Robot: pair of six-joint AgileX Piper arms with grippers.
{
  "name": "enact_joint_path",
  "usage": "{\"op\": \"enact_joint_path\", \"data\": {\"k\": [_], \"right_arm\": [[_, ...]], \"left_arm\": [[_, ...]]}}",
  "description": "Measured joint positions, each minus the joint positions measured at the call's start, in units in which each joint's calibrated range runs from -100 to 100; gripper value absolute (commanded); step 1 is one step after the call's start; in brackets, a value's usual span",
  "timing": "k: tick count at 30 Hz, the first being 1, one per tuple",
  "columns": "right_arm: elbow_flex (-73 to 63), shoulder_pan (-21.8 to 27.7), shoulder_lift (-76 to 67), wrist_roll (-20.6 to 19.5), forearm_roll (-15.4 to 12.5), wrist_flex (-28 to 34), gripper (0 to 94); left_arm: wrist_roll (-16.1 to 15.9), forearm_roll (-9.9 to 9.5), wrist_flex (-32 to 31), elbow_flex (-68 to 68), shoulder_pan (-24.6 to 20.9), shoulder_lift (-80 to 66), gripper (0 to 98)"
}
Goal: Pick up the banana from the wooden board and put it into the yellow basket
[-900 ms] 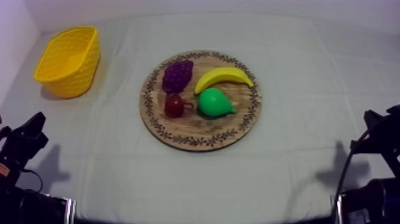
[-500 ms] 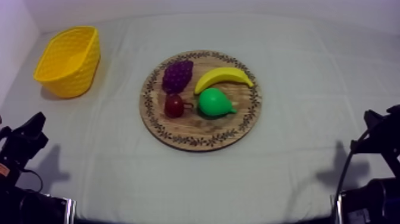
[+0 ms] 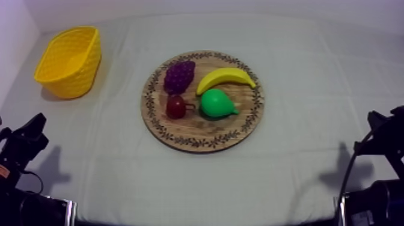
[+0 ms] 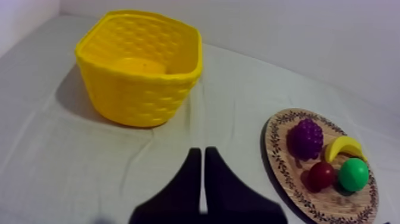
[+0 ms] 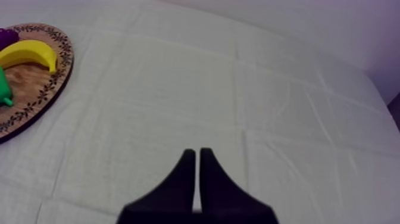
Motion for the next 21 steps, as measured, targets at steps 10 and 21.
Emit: {"op": "enact_joint_path", "data": {"k": [10,21], "right_arm": [[0.00,0.00,0.00,0.01,0.00,0.00,0.6],[0.00,0.00,0.00,0.01,0.00,0.00,0.6]], "left_arm": [[-3.45,0.88,1.24,-0.10,0.53,1.53,0.0],[-11.80,5.09,6.78,-16.65,2.38,16.93,0.0]]}}
